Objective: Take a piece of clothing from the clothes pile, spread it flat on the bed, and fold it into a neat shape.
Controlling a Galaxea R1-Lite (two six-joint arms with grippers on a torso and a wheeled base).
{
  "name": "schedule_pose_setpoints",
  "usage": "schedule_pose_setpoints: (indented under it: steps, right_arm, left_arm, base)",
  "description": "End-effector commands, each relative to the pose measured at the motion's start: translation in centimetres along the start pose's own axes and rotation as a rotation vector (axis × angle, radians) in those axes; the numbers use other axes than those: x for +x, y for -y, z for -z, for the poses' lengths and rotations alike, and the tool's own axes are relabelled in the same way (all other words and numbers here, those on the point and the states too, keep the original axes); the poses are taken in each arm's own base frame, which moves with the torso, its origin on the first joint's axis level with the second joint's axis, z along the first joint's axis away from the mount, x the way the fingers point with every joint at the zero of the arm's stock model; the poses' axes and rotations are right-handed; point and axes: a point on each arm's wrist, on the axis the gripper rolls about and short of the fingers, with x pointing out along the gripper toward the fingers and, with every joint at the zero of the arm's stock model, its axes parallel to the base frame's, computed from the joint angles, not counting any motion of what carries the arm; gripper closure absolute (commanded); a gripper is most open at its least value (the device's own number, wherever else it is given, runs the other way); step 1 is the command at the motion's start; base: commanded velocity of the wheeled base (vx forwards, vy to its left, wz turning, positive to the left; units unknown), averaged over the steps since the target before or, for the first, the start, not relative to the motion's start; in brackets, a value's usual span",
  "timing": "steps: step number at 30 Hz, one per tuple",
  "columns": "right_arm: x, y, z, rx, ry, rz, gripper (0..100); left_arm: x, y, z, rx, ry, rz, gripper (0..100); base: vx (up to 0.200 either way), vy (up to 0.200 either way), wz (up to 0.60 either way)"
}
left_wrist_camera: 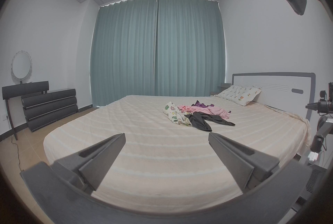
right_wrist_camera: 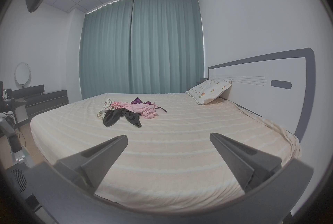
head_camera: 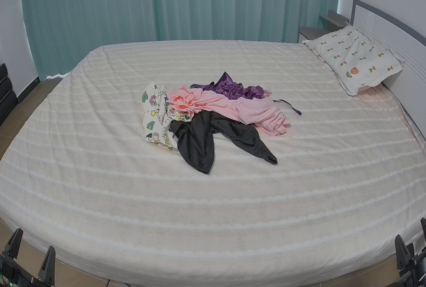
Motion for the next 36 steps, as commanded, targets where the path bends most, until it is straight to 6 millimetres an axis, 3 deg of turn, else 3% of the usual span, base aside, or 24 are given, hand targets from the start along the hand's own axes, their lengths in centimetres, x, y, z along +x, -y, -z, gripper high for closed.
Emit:
schedule_pose_setpoints:
  steps: [1,8,9,12,14,16,17,18,23,36]
  right_arm:
    - [0.0,0.0,0.3,0.003,0.007,0.000,0]
    - [0.1,0.0,0.0,0.001,0.000,0.001,0]
    - [-0.1,0.0,-1.1,0.014,0.028,-0.004,0]
    - [-0.4,0.0,-8.3,0.145,0.118,-0.030,0]
    - [0.7,-0.1,-9.7,0.158,0.068,-0.058,0]
    - [2.5,-0.2,-9.8,0.128,-0.042,-0.089,0]
    - [2.5,-0.2,-9.8,0.128,-0.042,-0.089,0]
    - [4.6,-0.3,-9.3,0.130,-0.157,-0.092,0]
    - [10.1,-1.1,-8.6,0.174,-0.378,-0.159,0]
    - [23.2,-6.9,-6.1,0.291,-0.537,-0.225,0]
  left_arm:
    - [0.0,0.0,0.5,0.000,-0.006,-0.001,0]
    - [0.0,0.0,0.5,0.001,-0.007,-0.001,0]
    - [0.0,0.0,0.5,0.003,-0.007,-0.001,0]
    - [0.0,0.0,0.5,0.003,-0.006,0.000,0]
    - [0.0,0.0,0.5,0.003,-0.007,-0.001,0]
    - [0.0,0.0,0.5,0.001,-0.007,0.000,0]
    - [0.0,0.0,0.5,0.001,-0.007,0.000,0]
    - [0.0,0.0,0.5,0.003,-0.006,-0.001,0]
    - [0.0,0.0,0.5,0.003,-0.007,0.002,0]
    - [0.0,0.0,0.5,0.001,-0.007,0.000,0]
  base:
    - [0.000,0.000,0.00]
    - [0.000,0.000,0.00]
    - [0.000,0.000,0.00]
    - [0.000,0.000,0.00]
    - [0.000,0.000,0.00]
    - [0.000,0.000,0.00]
    - [0.000,0.000,0.00]
    - [0.000,0.000,0.00]
    - [0.000,0.000,0.00]
    - [0.000,0.000,0.00]
